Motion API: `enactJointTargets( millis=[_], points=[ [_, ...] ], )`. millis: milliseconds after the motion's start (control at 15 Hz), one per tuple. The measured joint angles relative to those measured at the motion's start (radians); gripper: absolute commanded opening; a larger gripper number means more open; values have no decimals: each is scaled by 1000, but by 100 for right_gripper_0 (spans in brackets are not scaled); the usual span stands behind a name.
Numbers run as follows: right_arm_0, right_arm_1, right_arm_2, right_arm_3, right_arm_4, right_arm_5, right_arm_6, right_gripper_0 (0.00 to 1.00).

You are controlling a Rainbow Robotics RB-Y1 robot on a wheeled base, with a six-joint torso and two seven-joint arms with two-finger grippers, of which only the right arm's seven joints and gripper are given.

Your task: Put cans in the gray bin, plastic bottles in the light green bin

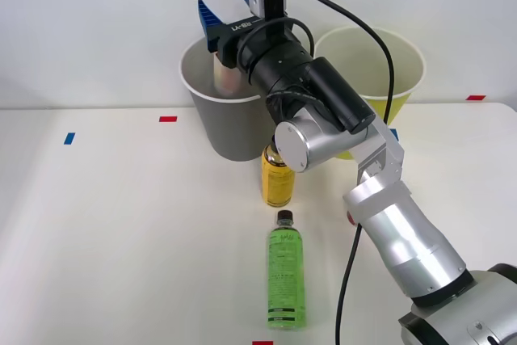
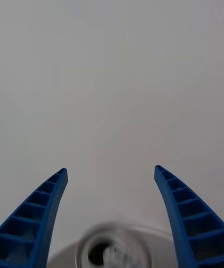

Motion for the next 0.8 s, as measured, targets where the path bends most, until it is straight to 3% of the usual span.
enactJointTargets(
  millis=[267,600,800],
  points=[
    [1,-14,13,0,-1,-43,1,100],
    [36,-83,23,-11,7,-123,16,100],
    [152,-125,23,-129,9,-166,20,100]
  ],
)
